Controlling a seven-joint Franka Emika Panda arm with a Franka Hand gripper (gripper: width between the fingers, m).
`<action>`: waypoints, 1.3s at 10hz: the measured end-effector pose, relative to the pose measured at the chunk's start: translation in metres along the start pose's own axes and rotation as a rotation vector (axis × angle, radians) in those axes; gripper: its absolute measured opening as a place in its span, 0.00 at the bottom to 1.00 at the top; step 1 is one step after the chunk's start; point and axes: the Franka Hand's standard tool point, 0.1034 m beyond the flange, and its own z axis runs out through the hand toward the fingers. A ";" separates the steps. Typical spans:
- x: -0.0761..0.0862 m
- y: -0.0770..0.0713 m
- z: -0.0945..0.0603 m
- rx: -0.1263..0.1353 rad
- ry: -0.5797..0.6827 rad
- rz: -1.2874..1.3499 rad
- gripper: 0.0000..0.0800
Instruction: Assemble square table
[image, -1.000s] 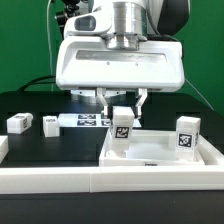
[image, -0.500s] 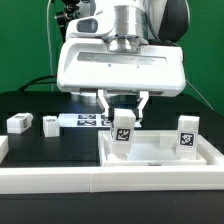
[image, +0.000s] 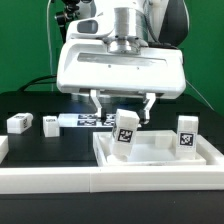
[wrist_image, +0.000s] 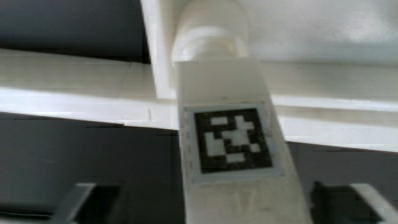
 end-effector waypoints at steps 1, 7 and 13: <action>0.000 0.000 0.000 0.000 0.000 0.000 0.76; 0.005 0.002 -0.003 0.005 -0.017 0.000 0.81; 0.006 -0.004 -0.007 0.073 -0.212 0.007 0.81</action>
Offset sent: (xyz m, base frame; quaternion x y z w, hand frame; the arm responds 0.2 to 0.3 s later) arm 0.0000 0.0000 0.0000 0.0000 0.0000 0.0000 1.0000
